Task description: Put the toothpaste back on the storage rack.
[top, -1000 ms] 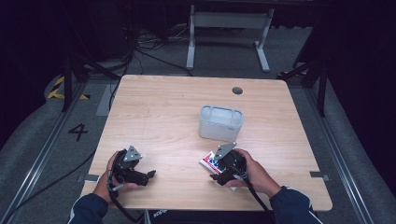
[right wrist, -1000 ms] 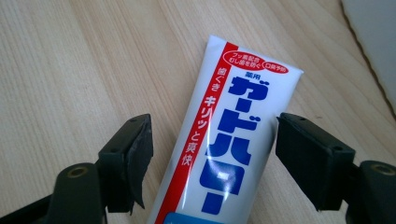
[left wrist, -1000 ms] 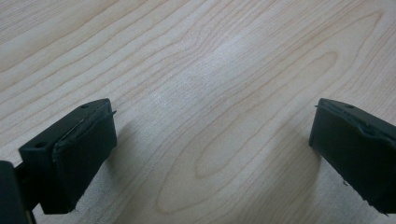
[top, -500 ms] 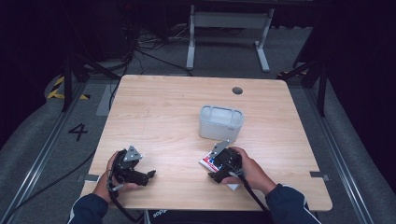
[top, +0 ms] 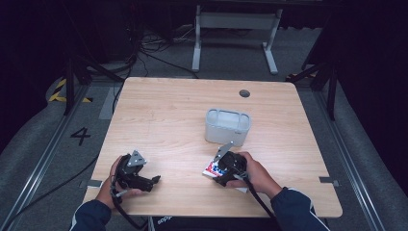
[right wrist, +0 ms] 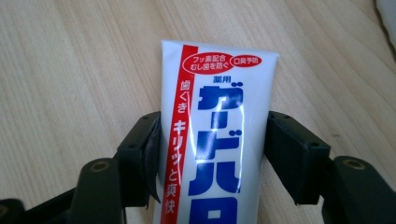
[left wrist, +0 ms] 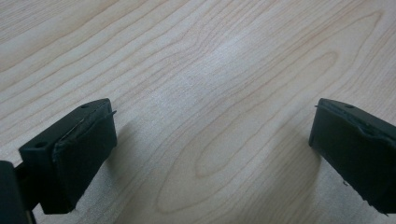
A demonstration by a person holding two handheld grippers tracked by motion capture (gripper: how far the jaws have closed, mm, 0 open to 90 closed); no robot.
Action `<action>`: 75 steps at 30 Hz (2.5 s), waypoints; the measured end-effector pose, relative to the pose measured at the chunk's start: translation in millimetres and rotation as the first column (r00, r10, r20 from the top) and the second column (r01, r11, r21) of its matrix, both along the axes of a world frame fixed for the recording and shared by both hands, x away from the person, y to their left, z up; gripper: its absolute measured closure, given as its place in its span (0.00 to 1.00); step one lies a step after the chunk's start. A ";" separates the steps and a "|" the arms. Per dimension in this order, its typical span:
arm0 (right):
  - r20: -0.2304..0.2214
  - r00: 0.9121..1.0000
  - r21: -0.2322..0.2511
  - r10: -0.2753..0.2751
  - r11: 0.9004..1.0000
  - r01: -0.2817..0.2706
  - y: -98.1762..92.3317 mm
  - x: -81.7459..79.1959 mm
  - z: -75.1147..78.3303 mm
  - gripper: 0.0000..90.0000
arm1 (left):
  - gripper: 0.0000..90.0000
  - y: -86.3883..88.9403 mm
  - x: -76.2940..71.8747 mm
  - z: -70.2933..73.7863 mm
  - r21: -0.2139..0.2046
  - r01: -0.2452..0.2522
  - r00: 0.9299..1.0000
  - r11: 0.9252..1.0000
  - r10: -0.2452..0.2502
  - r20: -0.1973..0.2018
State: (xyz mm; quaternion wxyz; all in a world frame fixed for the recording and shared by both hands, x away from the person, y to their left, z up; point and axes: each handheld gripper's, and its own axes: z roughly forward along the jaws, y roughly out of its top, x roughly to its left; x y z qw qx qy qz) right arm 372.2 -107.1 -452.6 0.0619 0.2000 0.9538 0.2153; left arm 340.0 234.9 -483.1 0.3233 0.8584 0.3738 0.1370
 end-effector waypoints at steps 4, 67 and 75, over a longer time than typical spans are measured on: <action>-0.006 1.000 -0.028 0.022 0.999 -0.022 3.7 1.3 1.6 0.45 | 0.01 -0.1 -0.1 0.0 -0.001 -0.001 1.000 1.000 0.001 -0.001; 0.089 0.995 0.089 0.034 0.995 -0.042 -17.8 -9.0 30.0 0.67 | 0.01 -0.1 -0.1 -0.1 -0.003 -0.002 1.000 1.000 0.002 -0.002; 0.109 0.994 0.128 0.017 0.991 -0.031 -24.5 -9.8 36.0 0.68 | 0.01 -0.1 -0.1 0.0 -0.002 -0.001 1.000 1.000 0.001 -0.002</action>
